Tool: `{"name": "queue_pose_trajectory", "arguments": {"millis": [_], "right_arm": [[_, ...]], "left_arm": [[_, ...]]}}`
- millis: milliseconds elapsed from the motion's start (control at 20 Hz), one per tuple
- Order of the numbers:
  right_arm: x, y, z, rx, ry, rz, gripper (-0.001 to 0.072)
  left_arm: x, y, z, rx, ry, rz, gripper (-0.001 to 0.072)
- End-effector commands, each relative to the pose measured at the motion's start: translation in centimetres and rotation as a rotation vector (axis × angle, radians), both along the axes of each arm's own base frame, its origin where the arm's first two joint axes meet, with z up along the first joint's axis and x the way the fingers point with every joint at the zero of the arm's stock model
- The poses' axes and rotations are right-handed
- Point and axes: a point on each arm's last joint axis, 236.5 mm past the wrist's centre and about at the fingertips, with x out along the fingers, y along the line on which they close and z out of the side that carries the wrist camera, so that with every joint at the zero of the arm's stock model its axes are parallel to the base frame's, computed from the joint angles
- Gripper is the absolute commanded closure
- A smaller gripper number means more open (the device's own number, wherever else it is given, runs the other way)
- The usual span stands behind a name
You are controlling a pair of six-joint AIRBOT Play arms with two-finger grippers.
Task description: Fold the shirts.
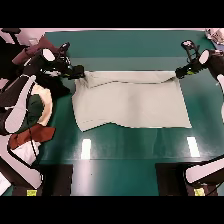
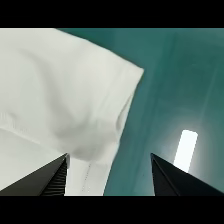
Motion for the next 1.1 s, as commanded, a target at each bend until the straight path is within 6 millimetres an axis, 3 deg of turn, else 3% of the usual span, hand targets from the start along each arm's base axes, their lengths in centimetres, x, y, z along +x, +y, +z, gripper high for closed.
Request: {"name": "queue_pose_trajectory", "arguments": {"millis": [0,100,250,450,650,950,1050], "right_arm": [[-0.6,-1.7,3.0,0.031,-0.059,-0.101,0.0123],[-0.7,-1.4,3.8,0.058,-0.076,-0.121,0.0123],[-1.3,-0.3,3.2,0.109,-0.040,-0.126,0.0123],[-1.8,0.4,2.7,0.177,-0.017,-0.186,0.0122],[-1.7,1.5,2.4,0.266,-0.009,-0.223,0.0116],[-4.1,2.8,-1.8,0.309,0.170,-0.239,0.0115],[-4.1,3.4,-2.0,0.341,0.177,-0.245,0.0115]], "left_arm": [[0.2,-0.6,0.6,-0.058,0.001,0.015,0.0385],[0.8,-2.1,2.0,-0.156,-0.019,0.040,0.0385],[1.2,-3.4,3.2,-0.246,-0.024,0.057,0.0386],[1.8,-3.4,3.6,-0.251,-0.059,0.058,0.0385],[2.3,-2.7,3.1,-0.213,-0.079,0.067,0.0387],[1.7,-1.9,1.9,-0.143,-0.058,0.041,0.0389],[1.7,-1.9,1.2,-0.142,-0.045,0.041,0.0496]]}}
